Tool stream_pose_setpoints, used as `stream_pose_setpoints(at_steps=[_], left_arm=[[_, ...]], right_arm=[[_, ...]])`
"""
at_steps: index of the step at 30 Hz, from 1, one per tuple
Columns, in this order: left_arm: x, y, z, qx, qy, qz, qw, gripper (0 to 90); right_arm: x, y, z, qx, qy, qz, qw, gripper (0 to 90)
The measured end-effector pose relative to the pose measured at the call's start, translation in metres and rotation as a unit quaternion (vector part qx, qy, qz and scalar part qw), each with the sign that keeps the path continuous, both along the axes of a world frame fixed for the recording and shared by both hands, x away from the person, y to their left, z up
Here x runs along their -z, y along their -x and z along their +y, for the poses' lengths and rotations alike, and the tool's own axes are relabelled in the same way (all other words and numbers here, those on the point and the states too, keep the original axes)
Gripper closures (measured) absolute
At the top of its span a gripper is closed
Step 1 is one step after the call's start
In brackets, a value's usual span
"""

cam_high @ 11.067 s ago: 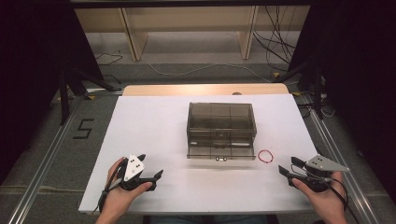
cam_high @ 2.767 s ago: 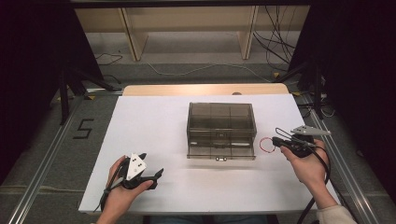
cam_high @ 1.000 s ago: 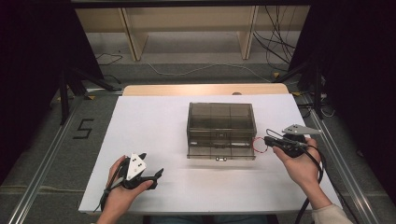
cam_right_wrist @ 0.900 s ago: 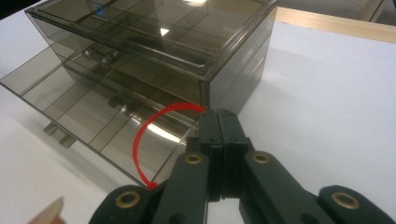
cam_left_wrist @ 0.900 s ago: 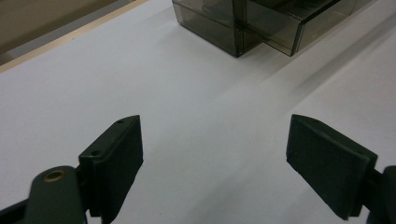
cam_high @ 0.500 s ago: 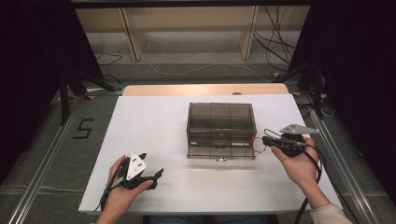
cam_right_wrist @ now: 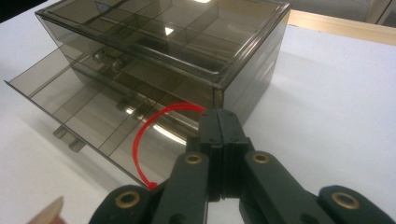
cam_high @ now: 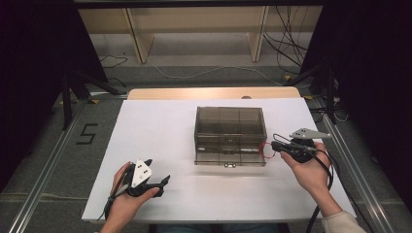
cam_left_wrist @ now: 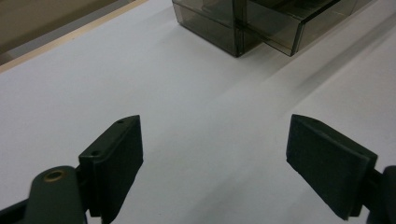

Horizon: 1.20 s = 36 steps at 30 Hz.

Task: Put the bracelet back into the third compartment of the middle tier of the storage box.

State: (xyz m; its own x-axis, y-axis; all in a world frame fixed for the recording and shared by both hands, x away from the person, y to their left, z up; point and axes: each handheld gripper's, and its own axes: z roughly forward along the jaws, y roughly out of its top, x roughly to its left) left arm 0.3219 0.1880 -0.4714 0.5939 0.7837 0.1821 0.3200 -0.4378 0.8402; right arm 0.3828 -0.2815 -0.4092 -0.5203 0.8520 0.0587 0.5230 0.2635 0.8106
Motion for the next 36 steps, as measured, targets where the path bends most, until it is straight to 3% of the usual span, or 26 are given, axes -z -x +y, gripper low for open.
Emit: stream_pose_setpoints(at_steps=[36], left_arm=[[0.0, 0.0, 0.0, -0.002, 0.004, -0.001, 1.0, 18.5]], right_arm=[[0.0, -0.002, 0.013, -0.015, 0.005, -0.001, 0.9999, 90.0]])
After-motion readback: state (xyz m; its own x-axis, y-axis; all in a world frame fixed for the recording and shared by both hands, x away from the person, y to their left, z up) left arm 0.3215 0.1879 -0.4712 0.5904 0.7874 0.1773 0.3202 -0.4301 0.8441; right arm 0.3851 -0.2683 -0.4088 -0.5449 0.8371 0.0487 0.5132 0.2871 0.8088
